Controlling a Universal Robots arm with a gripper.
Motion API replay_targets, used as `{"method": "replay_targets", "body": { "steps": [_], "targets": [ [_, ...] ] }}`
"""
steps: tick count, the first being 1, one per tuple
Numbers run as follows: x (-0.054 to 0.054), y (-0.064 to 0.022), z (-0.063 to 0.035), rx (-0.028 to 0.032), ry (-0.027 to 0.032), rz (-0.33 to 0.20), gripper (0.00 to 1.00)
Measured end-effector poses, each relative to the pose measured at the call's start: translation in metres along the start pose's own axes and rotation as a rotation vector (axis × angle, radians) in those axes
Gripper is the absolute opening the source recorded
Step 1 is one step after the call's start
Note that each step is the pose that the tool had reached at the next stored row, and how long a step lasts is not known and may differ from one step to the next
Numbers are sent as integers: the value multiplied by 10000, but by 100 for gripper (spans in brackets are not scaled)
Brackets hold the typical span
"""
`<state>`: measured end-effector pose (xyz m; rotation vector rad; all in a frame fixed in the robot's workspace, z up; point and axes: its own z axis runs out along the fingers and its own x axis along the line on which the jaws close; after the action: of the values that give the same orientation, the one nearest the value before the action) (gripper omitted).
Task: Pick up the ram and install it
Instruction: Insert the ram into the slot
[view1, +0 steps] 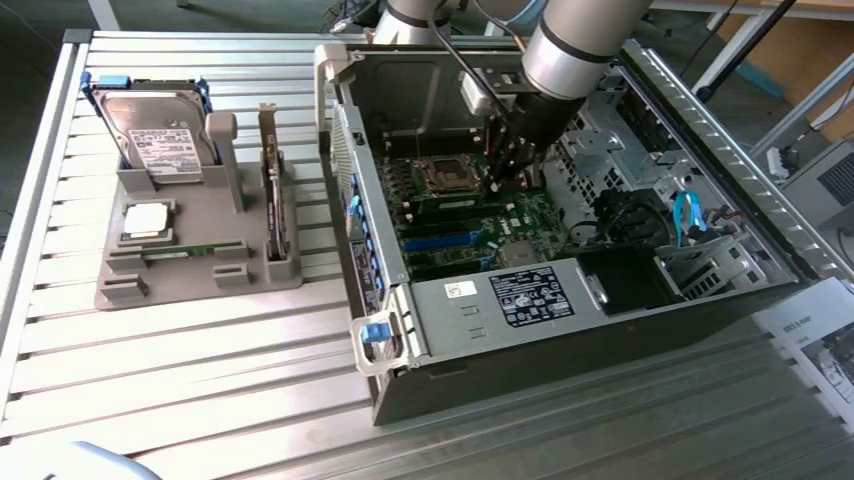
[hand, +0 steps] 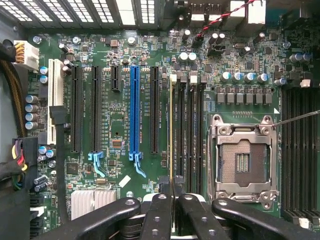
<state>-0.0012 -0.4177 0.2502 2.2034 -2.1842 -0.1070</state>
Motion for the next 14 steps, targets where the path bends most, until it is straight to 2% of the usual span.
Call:
{"method": "replay_targets", "body": {
  "steps": [14],
  "targets": [
    [-33,-1,5,0,-1,0,12]
  ]
}}
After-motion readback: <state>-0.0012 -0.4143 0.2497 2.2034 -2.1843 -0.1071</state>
